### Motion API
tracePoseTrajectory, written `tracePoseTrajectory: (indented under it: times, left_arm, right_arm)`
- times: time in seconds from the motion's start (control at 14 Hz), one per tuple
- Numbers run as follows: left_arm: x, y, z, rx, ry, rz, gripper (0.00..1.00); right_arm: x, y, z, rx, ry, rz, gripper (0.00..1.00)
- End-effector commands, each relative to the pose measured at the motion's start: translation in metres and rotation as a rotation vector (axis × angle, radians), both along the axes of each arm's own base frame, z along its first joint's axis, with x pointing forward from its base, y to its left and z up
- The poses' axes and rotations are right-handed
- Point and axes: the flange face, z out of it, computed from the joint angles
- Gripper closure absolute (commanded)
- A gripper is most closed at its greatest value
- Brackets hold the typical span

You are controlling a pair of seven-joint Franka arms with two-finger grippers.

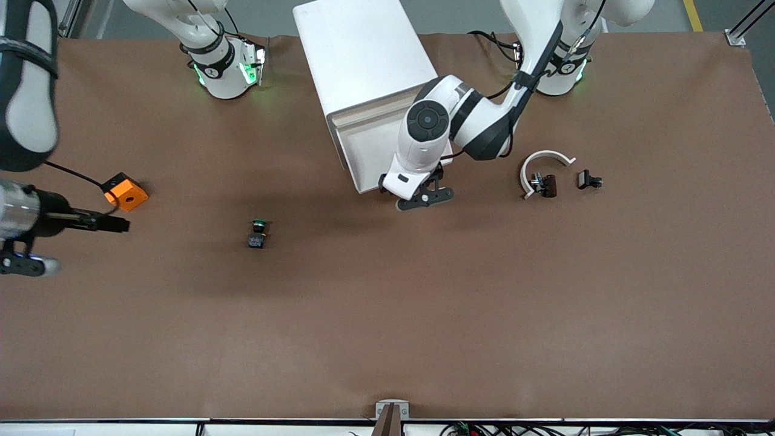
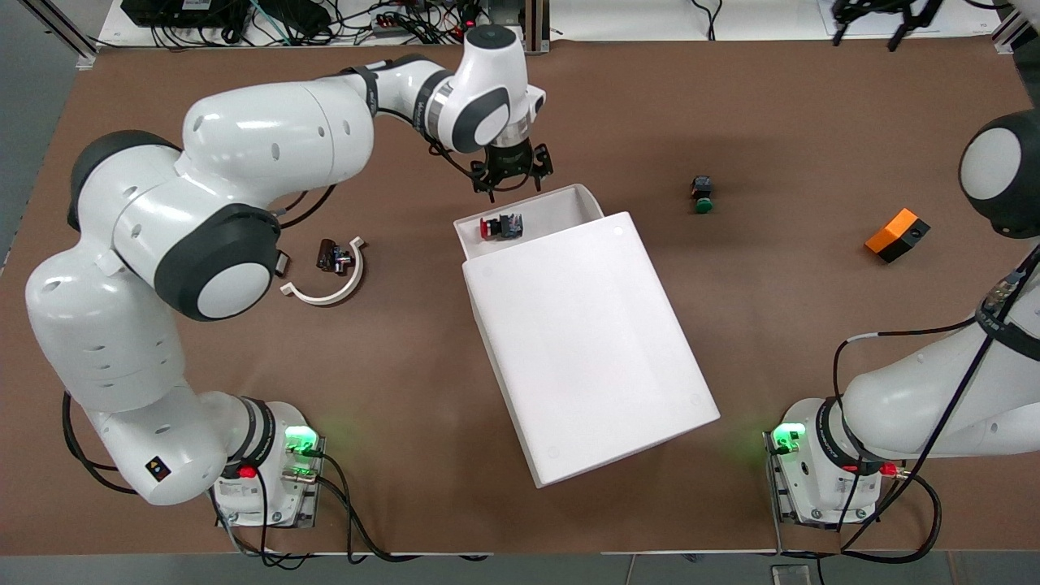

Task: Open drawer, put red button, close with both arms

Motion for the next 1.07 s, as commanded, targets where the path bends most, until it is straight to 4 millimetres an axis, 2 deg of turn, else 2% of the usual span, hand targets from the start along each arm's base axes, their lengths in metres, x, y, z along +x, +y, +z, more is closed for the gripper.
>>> tracePoseTrajectory:
  times: [0.0,0.21,0.36,0.57,0.71,1.0]
  left_arm:
    - [-0.013,-0.01,-0.014,0.032,-0.008,-0.008,0.0]
    - [-0.023,-0.019,-0.014,0.039,-0.009,-0.002,0.0]
    - [-0.032,-0.027,-0.013,0.042,-0.006,0.003,0.0]
    - [-0.043,-0.037,-0.009,0.04,-0.002,0.019,0.0]
    - [-0.048,-0.043,-0.007,0.035,0.0,0.029,0.0]
    - [-0.067,-0.058,-0.005,0.023,0.019,0.05,0.0]
  right_arm:
    - [-0.012,-0.03,0.022,0.022,-0.014,0.019,0.0]
    - [-0.016,-0.037,0.052,-0.003,-0.054,0.012,0.0]
    - [-0.017,-0.042,0.058,0.003,-0.066,0.008,0.0]
    - [-0.019,-0.035,0.069,0.01,-0.09,0.019,0.0]
    - [-0.03,-0.029,0.09,0.005,-0.121,0.048,0.0]
    - [-0.045,-0.031,0.103,0.013,-0.095,0.178,0.0]
